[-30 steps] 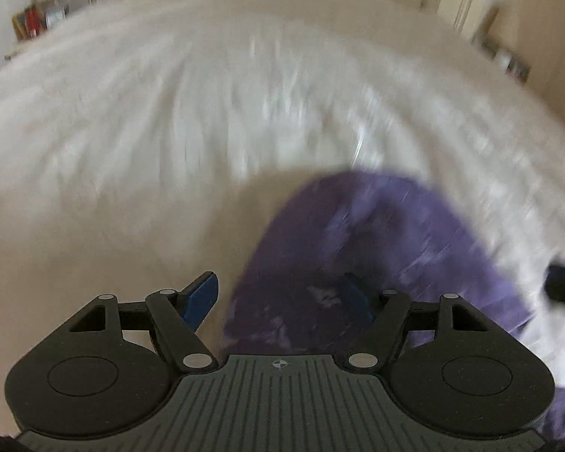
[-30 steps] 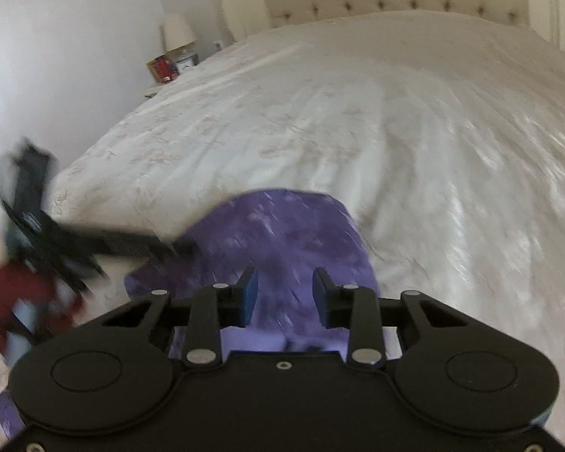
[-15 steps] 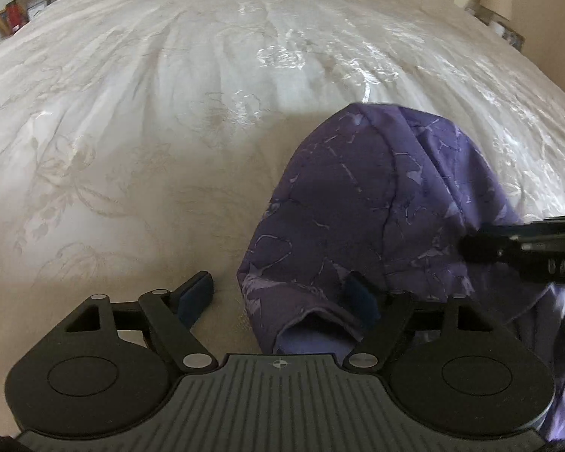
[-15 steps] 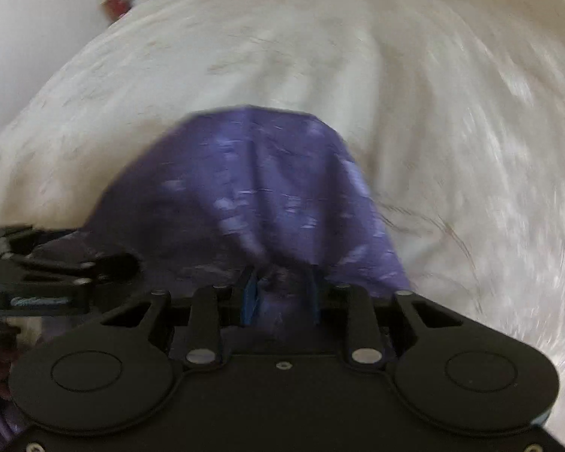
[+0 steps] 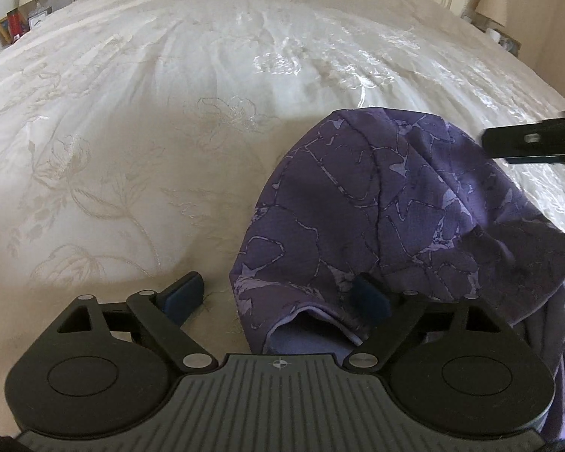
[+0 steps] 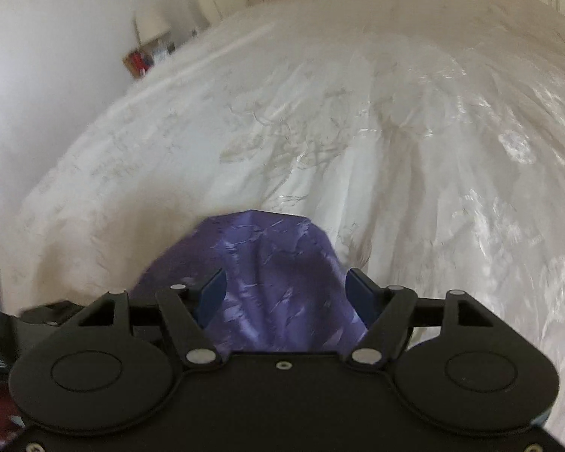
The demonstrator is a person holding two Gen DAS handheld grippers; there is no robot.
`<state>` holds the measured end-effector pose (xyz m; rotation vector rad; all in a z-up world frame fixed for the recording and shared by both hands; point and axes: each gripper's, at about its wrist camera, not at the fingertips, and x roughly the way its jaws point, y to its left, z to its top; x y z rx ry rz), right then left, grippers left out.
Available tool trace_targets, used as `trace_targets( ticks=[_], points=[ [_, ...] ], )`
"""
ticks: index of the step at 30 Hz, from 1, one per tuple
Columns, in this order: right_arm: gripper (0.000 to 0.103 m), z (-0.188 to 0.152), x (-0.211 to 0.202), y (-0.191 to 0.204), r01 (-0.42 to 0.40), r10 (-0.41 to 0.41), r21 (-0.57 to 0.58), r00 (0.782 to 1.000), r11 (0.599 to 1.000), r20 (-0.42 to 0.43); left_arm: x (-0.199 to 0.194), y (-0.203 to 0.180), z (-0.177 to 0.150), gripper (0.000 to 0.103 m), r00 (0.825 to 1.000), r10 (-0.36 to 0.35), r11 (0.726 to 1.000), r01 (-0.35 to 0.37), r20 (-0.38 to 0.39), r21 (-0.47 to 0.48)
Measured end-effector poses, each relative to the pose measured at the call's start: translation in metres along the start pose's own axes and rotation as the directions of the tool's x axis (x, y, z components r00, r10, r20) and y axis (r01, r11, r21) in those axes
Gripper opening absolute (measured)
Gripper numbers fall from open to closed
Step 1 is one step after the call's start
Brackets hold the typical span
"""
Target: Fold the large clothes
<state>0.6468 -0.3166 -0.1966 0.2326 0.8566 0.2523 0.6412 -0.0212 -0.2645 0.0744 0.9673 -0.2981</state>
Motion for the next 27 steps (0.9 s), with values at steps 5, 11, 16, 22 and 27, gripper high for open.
trace_targets(
  ticks=[5, 11, 16, 22, 27],
  points=[
    [0.073, 0.014, 0.028, 0.007, 0.003, -0.008, -0.08, 0.998, 0.997, -0.058, -0.022, 0.002, 0.007, 0.085, 1.0, -0.011, 1.0, 0.011, 0.002, 0.013],
    [0.058, 0.023, 0.053, 0.004, -0.015, 0.003, -0.092, 0.992, 0.996, -0.126, -0.085, 0.007, -0.012, 0.085, 0.996, -0.046, 0.998, 0.043, 0.078, 0.038],
    [0.019, 0.021, 0.026, 0.019, 0.003, -0.015, -0.173, 0.998, 0.985, -0.069, -0.119, 0.017, -0.033, 0.085, 0.992, -0.116, 0.993, 0.118, 0.049, -0.025],
    [0.017, -0.012, -0.069, 0.069, 0.006, 0.033, -0.426, 0.996, 0.905, 0.085, -0.143, 0.033, -0.054, 0.085, 0.977, -0.211, 0.963, 0.212, 0.02, -0.166],
    [0.017, -0.065, -0.144, 0.108, 0.02, 0.075, -0.59, 0.988, 0.807, 0.136, -0.173, 0.028, -0.071, 0.085, 0.97, -0.242, 0.958, 0.241, 0.013, -0.156]
  ],
)
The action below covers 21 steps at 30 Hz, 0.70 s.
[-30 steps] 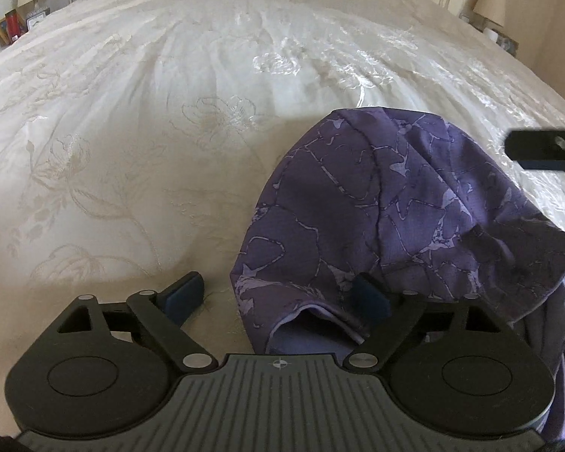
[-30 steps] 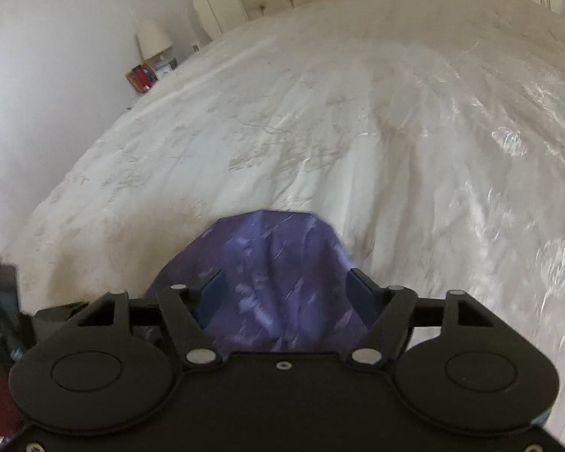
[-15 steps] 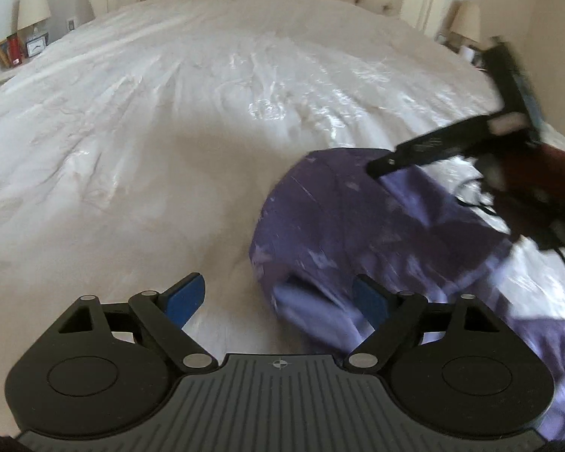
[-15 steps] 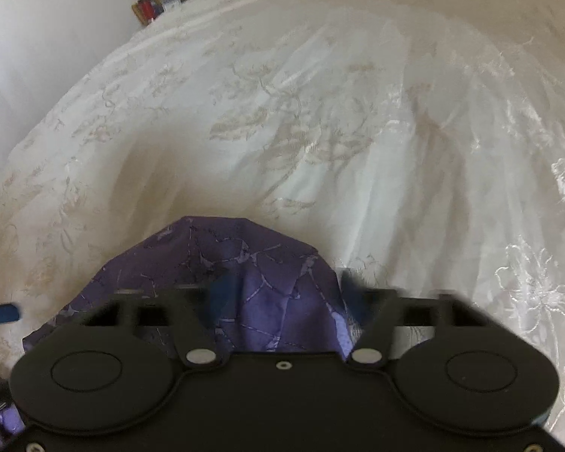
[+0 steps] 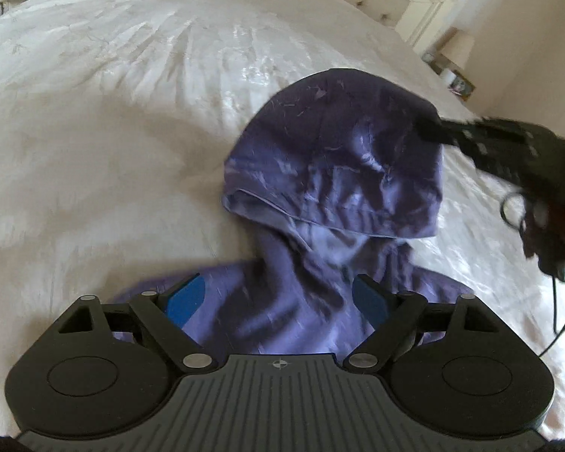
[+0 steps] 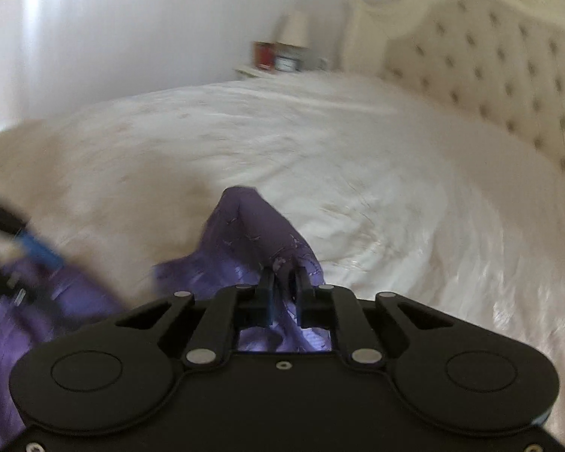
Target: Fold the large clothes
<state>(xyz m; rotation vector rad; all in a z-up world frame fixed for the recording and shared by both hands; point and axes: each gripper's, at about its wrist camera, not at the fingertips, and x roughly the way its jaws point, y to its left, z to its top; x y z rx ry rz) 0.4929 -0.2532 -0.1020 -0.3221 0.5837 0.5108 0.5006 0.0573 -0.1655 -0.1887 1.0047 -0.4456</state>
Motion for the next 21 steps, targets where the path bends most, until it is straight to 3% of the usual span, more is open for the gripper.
trace_targets(
  ticks=[5, 11, 17, 21],
  points=[
    [0.017, -0.027, -0.058, 0.063, -0.052, 0.049, -0.138, 0.999, 0.989, -0.024, -0.031, -0.007, -0.025, 0.085, 0.998, -0.067, 0.997, 0.067, -0.008, -0.028],
    [0.017, -0.075, -0.09, 0.127, -0.139, 0.107, -0.219, 0.983, 0.966, -0.15, -0.057, -0.016, -0.062, 0.085, 0.988, -0.151, 0.987, 0.149, -0.041, -0.061],
    [0.018, -0.121, -0.092, 0.158, -0.169, 0.122, -0.152, 0.952, 0.974, -0.28, -0.055, -0.018, -0.101, 0.085, 0.98, -0.167, 0.982, 0.155, -0.111, -0.105],
    [0.032, -0.139, -0.09, 0.15, -0.1, 0.105, 0.033, 0.937, 0.994, -0.332, -0.039, -0.016, -0.111, 0.085, 0.981, -0.124, 0.987, 0.106, -0.151, -0.123]
  ],
)
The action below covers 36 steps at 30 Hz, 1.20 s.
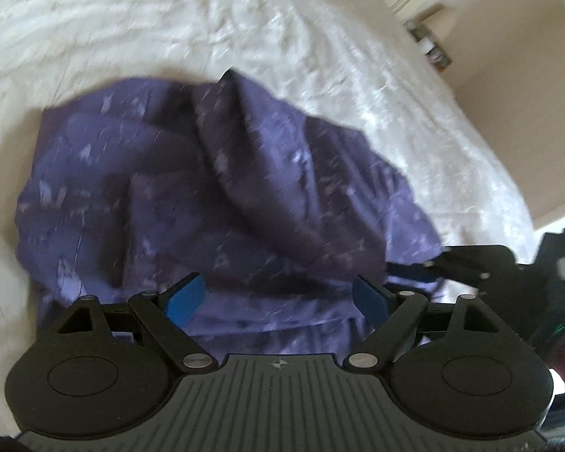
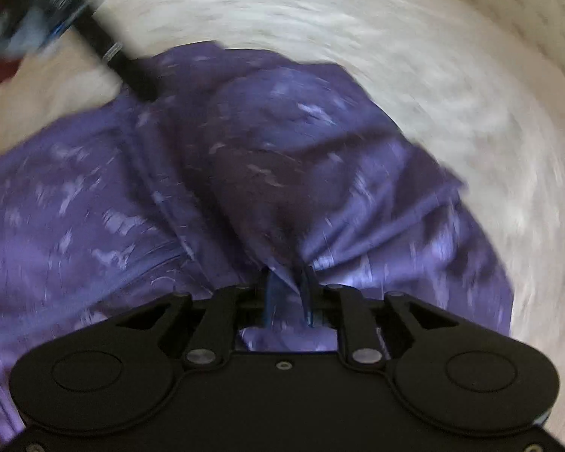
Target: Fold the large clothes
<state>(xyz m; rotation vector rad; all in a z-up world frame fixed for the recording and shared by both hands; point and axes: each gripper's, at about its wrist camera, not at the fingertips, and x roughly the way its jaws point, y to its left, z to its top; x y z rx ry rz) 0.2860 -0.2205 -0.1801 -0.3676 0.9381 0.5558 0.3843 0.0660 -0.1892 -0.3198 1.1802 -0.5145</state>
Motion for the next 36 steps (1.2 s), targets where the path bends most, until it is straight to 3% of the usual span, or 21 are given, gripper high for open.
trace_targets(
  ticks=[2, 3, 6, 9, 12, 16, 17, 18, 19, 20, 21, 22, 23, 27, 29, 31, 34, 36],
  points=[
    [0.049, -0.003, -0.008, -0.016, -0.015, 0.012, 0.192, 1.0, 0.981, 0.018, 0.007, 0.003, 0.002, 0.085, 1.0, 0.014, 1.0, -0.014, 0.004, -0.016],
    [0.059, -0.006, -0.013, -0.026, -0.026, 0.015, 0.303, 0.999, 0.953, 0.038, 0.007, 0.004, 0.001, 0.085, 1.0, 0.019, 0.999, -0.019, 0.008, -0.026],
    [0.064, -0.013, -0.021, -0.048, -0.068, 0.024, 0.54, 0.996, 0.839, 0.087, 0.009, 0.006, 0.005, 0.085, 0.999, 0.023, 0.998, -0.021, 0.033, -0.067],
    [0.064, -0.017, -0.015, -0.063, -0.097, 0.032, 0.679, 0.994, 0.728, 0.108, 0.015, 0.009, 0.013, 0.085, 0.998, 0.022, 0.995, -0.016, 0.059, -0.102],
    [0.067, -0.02, -0.001, -0.073, -0.125, 0.038, 0.774, 0.991, 0.62, 0.129, 0.028, 0.011, 0.022, 0.077, 0.998, 0.043, 0.993, -0.037, 0.056, -0.112],
    [0.073, -0.017, 0.026, -0.084, -0.146, 0.079, 0.844, 0.989, 0.516, 0.123, 0.054, 0.014, 0.033, 0.065, 0.997, 0.075, 0.991, -0.072, 0.019, -0.114],
    [0.073, -0.016, 0.031, -0.083, -0.146, 0.082, 0.85, 0.989, 0.507, 0.121, 0.061, 0.015, 0.036, 0.062, 0.997, 0.072, 0.991, -0.07, 0.008, -0.116],
    [0.07, -0.015, 0.035, -0.084, -0.15, 0.086, 0.853, 0.989, 0.5, 0.124, 0.066, 0.016, 0.037, 0.05, 0.998, 0.058, 0.991, -0.058, -0.003, -0.119],
    [0.061, -0.013, 0.038, -0.084, -0.151, 0.085, 0.854, 0.988, 0.497, 0.125, 0.072, 0.017, 0.039, 0.031, 0.999, 0.039, 0.992, -0.041, -0.012, -0.121],
    [0.055, -0.011, 0.038, -0.084, -0.149, 0.083, 0.855, 0.989, 0.497, 0.124, 0.072, 0.018, 0.039, 0.02, 0.999, 0.031, 0.993, -0.032, -0.007, -0.117],
    [0.038, -0.008, 0.039, -0.085, -0.144, 0.081, 0.854, 0.99, 0.499, 0.12, 0.07, 0.015, 0.039, 0.014, 0.999, 0.035, 0.994, -0.034, 0.008, -0.107],
    [0.03, -0.006, 0.036, -0.082, -0.151, 0.081, 0.851, 0.989, 0.504, 0.127, 0.065, 0.011, 0.039, 0.008, 0.999, 0.046, 0.995, -0.043, 0.028, -0.09],
    [0.024, -0.003, 0.03, -0.08, -0.163, 0.076, 0.846, 0.987, 0.508, 0.144, 0.057, 0.004, 0.04, 0.007, 0.997, 0.045, 0.997, -0.041, 0.058, -0.069],
    [0.022, 0.005, -0.007, -0.075, -0.254, 0.052, 0.802, 0.962, 0.54, 0.269, 0.009, -0.016, 0.033, 0.006, 0.984, 0.011, 1.0, -0.008, 0.177, -0.018],
    [0.023, -0.002, -0.018, -0.072, -0.269, 0.044, 0.807, 0.956, 0.526, 0.29, -0.003, -0.014, 0.023, 0.007, 0.982, -0.005, 0.999, 0.013, 0.191, -0.04],
    [0.023, -0.015, -0.014, -0.07, -0.235, 0.034, 0.828, 0.967, 0.509, 0.254, 0.001, -0.006, 0.008, 0.011, 0.988, 0.015, 0.998, -0.005, 0.157, -0.063],
    [0.038, -0.031, 0.016, -0.064, -0.062, 0.021, 0.853, 0.998, 0.518, 0.059, 0.03, 0.008, -0.011, 0.02, 0.991, 0.124, 0.992, -0.122, 0.047, -0.042],
    [0.043, -0.04, 0.028, -0.062, -0.026, 0.029, 0.853, 0.999, 0.521, 0.013, 0.044, 0.016, -0.018, 0.022, 0.988, 0.151, 0.988, -0.151, 0.002, -0.035]
  ],
)
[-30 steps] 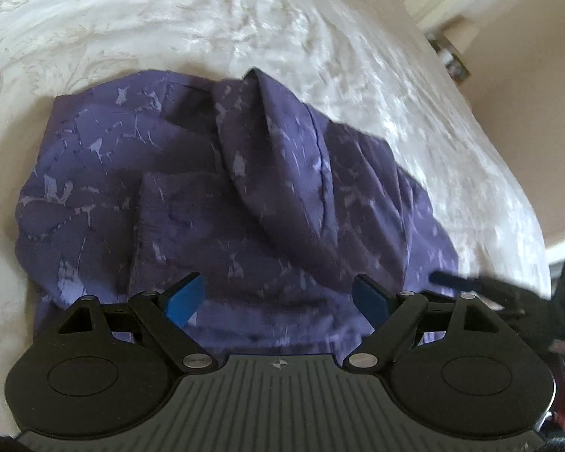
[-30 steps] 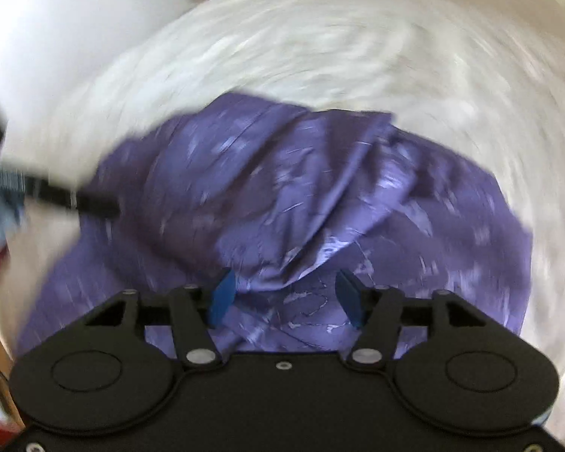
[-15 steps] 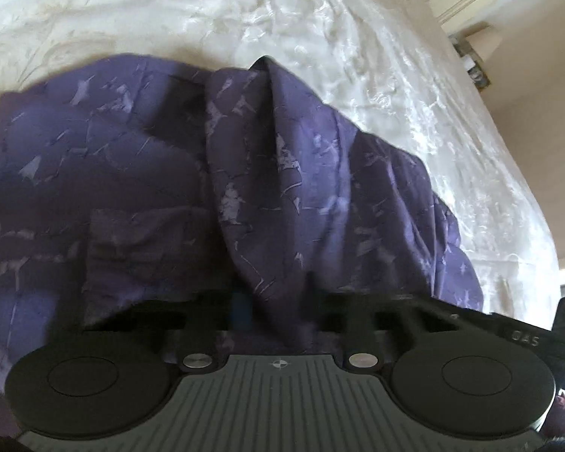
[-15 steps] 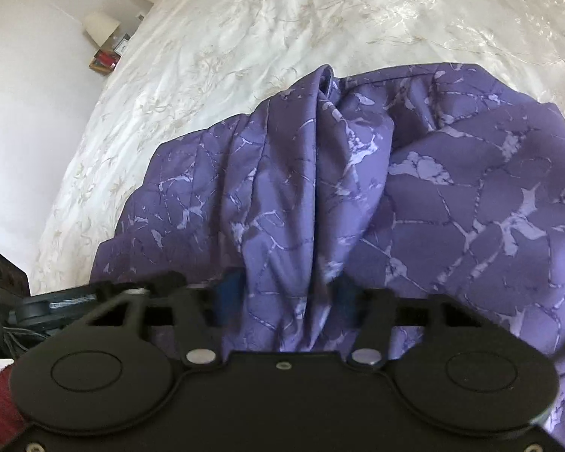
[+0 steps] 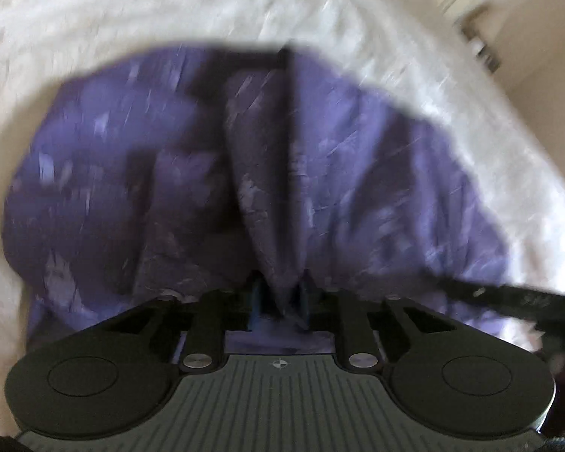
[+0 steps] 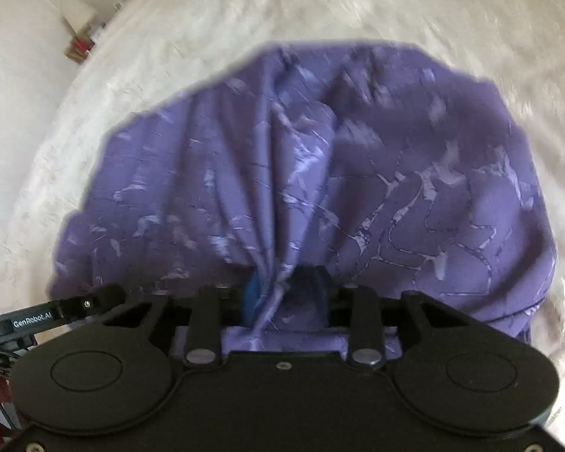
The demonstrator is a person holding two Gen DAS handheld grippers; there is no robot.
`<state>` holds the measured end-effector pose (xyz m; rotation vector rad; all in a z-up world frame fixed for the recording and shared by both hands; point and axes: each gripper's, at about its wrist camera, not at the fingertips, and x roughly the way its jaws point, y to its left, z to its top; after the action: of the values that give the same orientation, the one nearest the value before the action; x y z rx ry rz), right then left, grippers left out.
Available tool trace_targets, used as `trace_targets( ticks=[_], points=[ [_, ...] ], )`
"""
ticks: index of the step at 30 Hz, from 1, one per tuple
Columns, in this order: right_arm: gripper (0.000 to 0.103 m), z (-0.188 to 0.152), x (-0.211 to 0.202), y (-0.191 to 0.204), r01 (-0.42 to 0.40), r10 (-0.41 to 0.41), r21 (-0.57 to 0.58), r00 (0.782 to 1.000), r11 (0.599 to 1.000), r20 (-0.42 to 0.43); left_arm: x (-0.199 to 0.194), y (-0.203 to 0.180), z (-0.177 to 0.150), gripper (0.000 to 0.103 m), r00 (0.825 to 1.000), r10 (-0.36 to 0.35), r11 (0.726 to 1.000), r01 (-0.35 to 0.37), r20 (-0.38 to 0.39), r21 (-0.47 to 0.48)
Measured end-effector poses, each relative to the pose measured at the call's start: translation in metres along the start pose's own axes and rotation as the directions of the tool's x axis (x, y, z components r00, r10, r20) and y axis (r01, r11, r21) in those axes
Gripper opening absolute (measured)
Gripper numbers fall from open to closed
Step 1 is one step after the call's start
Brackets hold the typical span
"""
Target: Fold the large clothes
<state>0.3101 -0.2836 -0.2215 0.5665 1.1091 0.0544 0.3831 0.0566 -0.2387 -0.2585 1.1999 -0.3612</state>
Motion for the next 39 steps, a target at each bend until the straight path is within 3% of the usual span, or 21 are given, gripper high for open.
trace_targets(
  ticks=[3, 7, 11, 13, 18, 22, 27, 32, 36, 38, 39],
  points=[
    [0.051, 0.0, -0.017, 0.008, -0.001, 0.002, -0.023, 0.999, 1.0, 0.048, -0.016, -0.005, 0.0, 0.024, 0.999, 0.006, 1.0, -0.006, 0.054, 0.0],
    [0.052, 0.003, -0.049, 0.015, -0.009, 0.022, -0.077, 0.986, 0.997, 0.162, -0.055, -0.031, 0.001, 0.024, 0.977, 0.06, 0.984, -0.092, 0.203, 0.153],
    [0.055, 0.017, -0.063, 0.025, -0.024, 0.059, -0.137, 0.964, 0.99, 0.26, -0.065, -0.055, 0.008, 0.033, 0.96, 0.01, 0.963, -0.085, 0.278, 0.256],
    [0.055, 0.029, -0.056, 0.032, -0.047, 0.087, -0.159, 0.963, 0.986, 0.254, -0.053, -0.07, 0.016, 0.042, 0.961, -0.024, 0.957, -0.057, 0.276, 0.283],
    [0.055, 0.061, -0.024, 0.048, -0.078, 0.124, -0.211, 0.969, 0.974, 0.214, -0.02, -0.074, 0.04, 0.046, 0.969, -0.058, 0.953, -0.018, 0.24, 0.303],
    [0.056, 0.074, 0.007, 0.046, -0.076, 0.11, -0.208, 0.981, 0.975, 0.159, 0.016, -0.062, 0.059, 0.046, 0.983, -0.017, 0.962, -0.033, 0.18, 0.271],
    [0.053, 0.076, 0.038, 0.021, -0.01, 0.026, -0.168, 0.996, 0.986, 0.091, 0.049, -0.039, 0.064, 0.046, 0.994, 0.035, 0.957, -0.063, 0.104, 0.282],
    [0.053, 0.072, 0.034, 0.011, -0.01, 0.023, -0.152, 0.996, 0.988, 0.087, 0.045, -0.042, 0.064, 0.046, 0.994, 0.039, 0.941, -0.071, 0.103, 0.332],
    [0.057, 0.053, 0.001, 0.03, -0.014, 0.053, -0.259, 0.988, 0.966, 0.142, 0.012, -0.049, 0.051, 0.048, 0.983, 0.049, 0.92, -0.114, 0.179, 0.375],
    [0.059, 0.035, -0.014, 0.041, -0.01, 0.064, -0.318, 0.985, 0.948, 0.159, -0.004, -0.055, 0.033, 0.052, 0.976, 0.049, 0.905, -0.133, 0.213, 0.403],
    [0.062, 0.022, -0.021, 0.047, 0.001, 0.061, -0.36, 0.985, 0.933, 0.16, -0.01, -0.057, 0.023, 0.06, 0.975, 0.051, 0.898, -0.139, 0.215, 0.418]
  ],
)
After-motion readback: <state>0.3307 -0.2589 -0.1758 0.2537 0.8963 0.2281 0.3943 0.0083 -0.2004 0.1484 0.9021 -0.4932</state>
